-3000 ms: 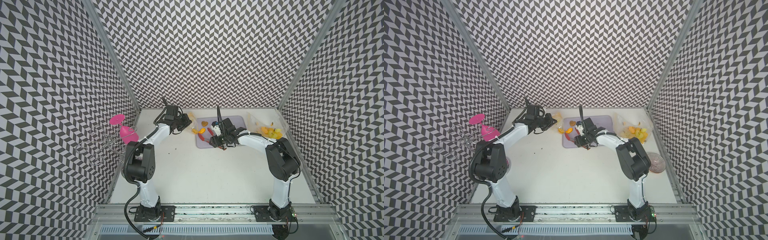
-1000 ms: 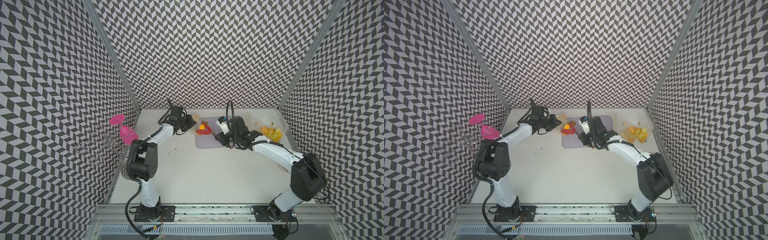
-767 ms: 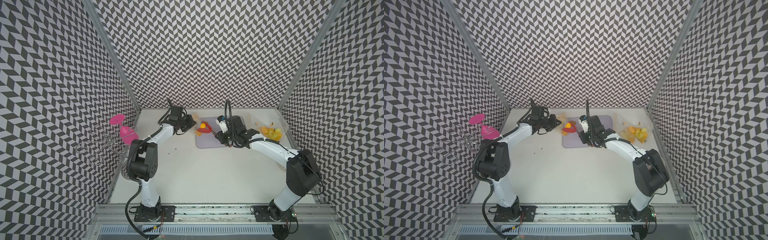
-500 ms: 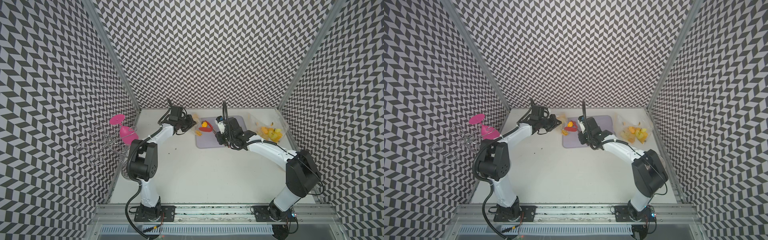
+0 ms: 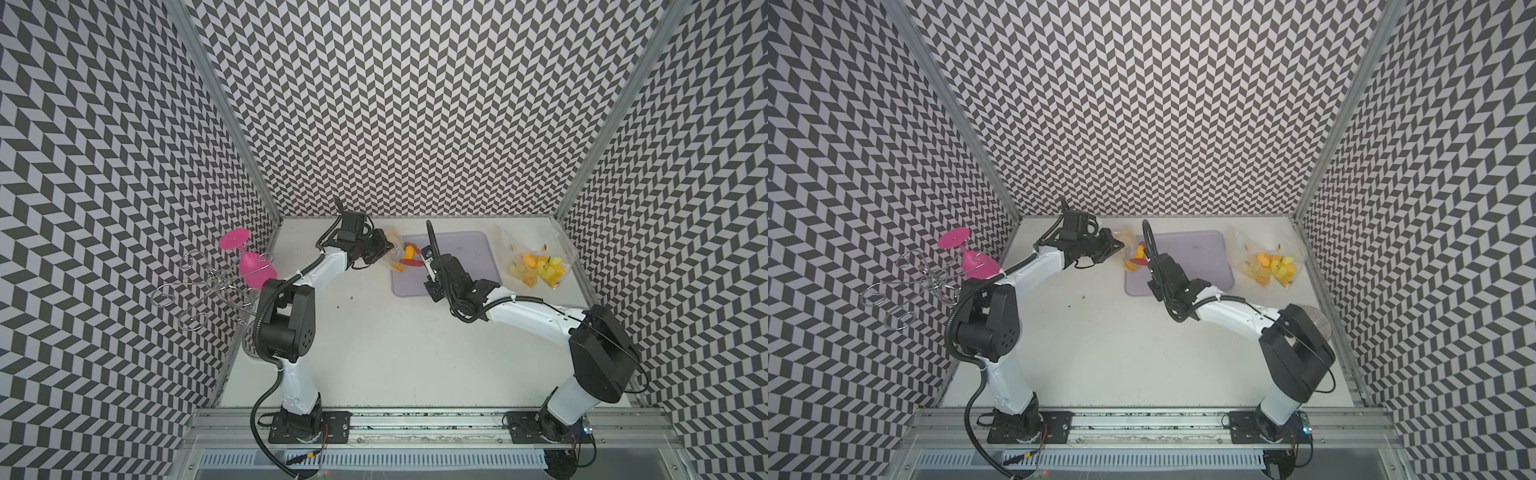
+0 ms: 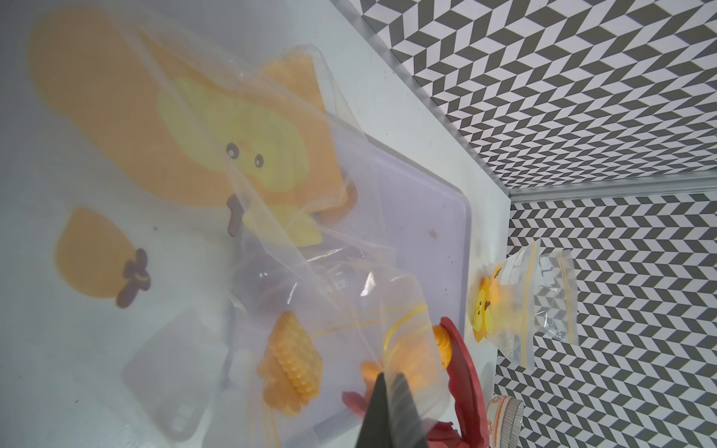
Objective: Put the cookies into a resealable bag to prevent moisture
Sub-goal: Place the cookie in the ziploc bag.
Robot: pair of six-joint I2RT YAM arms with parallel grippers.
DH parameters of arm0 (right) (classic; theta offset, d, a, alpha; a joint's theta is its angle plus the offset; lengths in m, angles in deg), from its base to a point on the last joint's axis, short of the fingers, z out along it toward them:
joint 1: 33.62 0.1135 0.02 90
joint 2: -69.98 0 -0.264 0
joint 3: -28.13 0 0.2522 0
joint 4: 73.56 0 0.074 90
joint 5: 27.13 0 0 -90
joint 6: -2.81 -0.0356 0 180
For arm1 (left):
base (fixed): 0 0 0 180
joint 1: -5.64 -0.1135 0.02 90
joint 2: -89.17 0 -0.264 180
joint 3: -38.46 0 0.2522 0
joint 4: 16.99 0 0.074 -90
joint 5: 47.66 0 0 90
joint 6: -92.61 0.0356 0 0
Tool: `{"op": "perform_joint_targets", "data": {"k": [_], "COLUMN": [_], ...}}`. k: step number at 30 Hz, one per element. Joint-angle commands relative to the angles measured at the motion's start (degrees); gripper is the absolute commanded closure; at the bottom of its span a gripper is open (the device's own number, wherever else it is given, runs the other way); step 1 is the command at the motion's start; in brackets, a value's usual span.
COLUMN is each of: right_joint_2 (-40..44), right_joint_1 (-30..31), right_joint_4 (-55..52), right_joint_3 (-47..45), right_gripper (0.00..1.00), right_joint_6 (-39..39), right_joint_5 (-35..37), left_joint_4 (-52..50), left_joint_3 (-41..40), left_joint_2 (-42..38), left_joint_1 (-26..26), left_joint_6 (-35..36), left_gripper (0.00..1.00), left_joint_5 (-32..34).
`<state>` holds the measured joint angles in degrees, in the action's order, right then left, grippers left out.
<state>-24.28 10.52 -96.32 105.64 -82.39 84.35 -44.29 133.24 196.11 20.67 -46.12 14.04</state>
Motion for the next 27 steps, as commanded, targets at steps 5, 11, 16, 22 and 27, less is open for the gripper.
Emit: {"op": "perform_joint_targets", "data": {"k": [5,11,16,22,27], "right_joint_2": [1.80,0.61,-0.52,-2.90,-4.62], "right_joint_1": [2.89,4.36,4.94,5.12,5.08], "right_joint_4": [9.07,9.48,8.87,7.29,6.96], "right_joint_3": [-0.22,-0.47,-0.09,1.10,2.16], "right_gripper": [1.00,1.00,1.00,1.00,1.00], "right_joint_6": [6.69,9.14,10.56,11.63,11.31], "right_joint_5": [5.85,6.34,5.82,4.56,4.95], "left_joint_4": [1.30,1.24,1.30,1.15,1.05], "left_joint_3": [1.96,2.05,2.13,2.40,2.34], "left_joint_2": [0.38,0.47,0.54,0.56,0.58], "left_joint_1": [0.37,0.42,0.37,0.44,0.44], "left_joint_6": [-1.23,-1.32,-1.47,-1.56,-1.41], "left_gripper": [1.00,1.00,1.00,1.00,1.00], "left_joint_5": [-1.15,-1.25,-1.41,-1.42,-1.50]}}
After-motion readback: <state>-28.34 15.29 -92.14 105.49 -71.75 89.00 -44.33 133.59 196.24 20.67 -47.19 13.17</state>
